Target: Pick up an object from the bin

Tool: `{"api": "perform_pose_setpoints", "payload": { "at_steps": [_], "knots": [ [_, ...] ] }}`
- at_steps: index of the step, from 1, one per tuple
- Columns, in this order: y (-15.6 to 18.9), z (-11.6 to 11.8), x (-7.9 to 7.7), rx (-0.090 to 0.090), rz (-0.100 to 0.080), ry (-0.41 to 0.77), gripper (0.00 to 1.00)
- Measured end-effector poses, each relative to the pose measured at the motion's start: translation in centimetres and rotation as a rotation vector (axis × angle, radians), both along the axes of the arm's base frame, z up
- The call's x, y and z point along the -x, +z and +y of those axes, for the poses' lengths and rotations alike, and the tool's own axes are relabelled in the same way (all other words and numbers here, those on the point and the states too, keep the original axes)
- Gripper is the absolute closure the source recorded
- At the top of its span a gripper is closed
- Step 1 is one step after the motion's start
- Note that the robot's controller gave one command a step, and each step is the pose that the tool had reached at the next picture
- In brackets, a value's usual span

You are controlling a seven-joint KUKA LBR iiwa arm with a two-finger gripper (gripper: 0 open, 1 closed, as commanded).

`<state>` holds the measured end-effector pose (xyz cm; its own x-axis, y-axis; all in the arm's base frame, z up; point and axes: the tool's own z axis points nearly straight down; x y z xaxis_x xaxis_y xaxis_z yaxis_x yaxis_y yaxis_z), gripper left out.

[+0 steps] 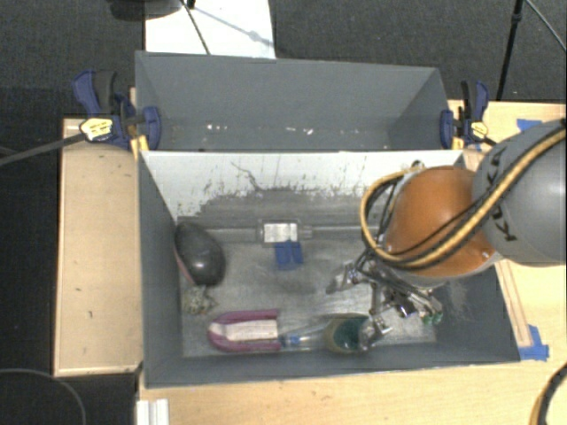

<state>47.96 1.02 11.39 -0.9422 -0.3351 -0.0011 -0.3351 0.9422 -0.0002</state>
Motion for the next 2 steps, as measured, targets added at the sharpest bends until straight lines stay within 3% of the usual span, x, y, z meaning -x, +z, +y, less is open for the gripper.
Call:
{"api": "perform_pose_setpoints", "payload": {
  "at_steps": [1, 2],
  "knots": [
    [-3.9, 1.8, -0.2, -0.002, -0.015, -0.2, 0.0],
    [-4.0, 8.1, -0.2, -0.003, -0.02, -0.106, 0.0]
  ]
}}
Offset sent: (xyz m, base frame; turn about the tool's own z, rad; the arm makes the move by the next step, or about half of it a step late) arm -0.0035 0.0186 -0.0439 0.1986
